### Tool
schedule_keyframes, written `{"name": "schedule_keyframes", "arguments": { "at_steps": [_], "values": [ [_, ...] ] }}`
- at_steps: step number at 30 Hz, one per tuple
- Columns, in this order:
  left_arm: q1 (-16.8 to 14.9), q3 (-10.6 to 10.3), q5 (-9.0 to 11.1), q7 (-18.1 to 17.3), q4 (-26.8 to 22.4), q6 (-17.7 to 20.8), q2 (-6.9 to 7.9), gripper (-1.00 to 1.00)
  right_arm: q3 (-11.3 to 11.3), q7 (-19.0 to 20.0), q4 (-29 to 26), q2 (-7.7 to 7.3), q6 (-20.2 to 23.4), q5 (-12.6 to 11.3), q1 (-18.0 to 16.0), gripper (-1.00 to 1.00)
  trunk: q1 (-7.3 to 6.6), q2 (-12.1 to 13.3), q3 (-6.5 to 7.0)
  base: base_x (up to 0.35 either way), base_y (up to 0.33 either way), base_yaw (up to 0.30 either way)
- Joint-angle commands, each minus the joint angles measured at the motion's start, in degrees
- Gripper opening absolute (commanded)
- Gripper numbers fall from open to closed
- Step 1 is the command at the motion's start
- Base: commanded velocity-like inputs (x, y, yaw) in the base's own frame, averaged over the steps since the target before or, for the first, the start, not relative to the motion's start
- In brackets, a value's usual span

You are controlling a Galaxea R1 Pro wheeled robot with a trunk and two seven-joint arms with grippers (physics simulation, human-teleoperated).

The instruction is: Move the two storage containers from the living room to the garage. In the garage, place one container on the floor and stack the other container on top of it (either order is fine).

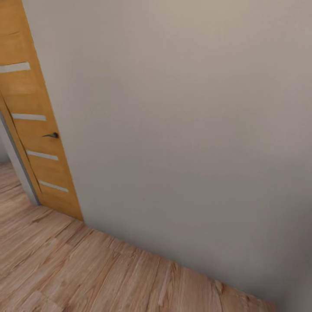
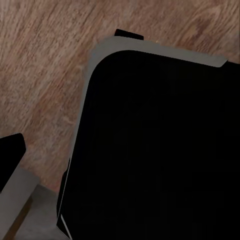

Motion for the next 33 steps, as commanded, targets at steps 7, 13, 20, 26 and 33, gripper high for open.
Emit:
{"name": "schedule_keyframes", "arguments": {
  "at_steps": [7,13,20,26,33],
  "values": [
    [-0.03,0.14,0.12,0.07,-0.01,-0.12,-0.01,1.0,0.47,0.06,0.17,0.01,-0.35,-0.5,-0.09,1.0,0.03,-0.03,-0.05,0.206,0.0,0.269],
    [-0.03,0.14,0.12,0.07,-0.06,-0.12,-0.01,1.0,0.47,-0.03,0.16,0.01,-0.35,-0.5,-0.07,1.0,0.03,-0.03,-0.05,0.103,0.0,0.272],
    [-0.03,0.15,0.12,0.07,-0.09,-0.12,-0.01,1.0,0.36,-0.99,0.18,0.06,-0.35,-0.59,-0.07,1.0,0.03,-0.03,-0.05,0.009,0.0,0.284],
    [-0.03,0.6,0.12,0.08,-0.1,-0.12,0.0,1.0,-0.22,-1.16,0.18,0.09,-0.24,-0.94,-0.07,1.0,0.03,-0.03,-0.05,0.001,0.0,0.291],
    [-0.03,1.82,0.12,0.08,-0.1,-0.12,0.0,1.0,-0.23,-1.17,0.18,0.11,0.67,-1.02,-0.07,1.0,0.03,-0.03,-0.05,0.0,0.0,0.296]
  ]
}}
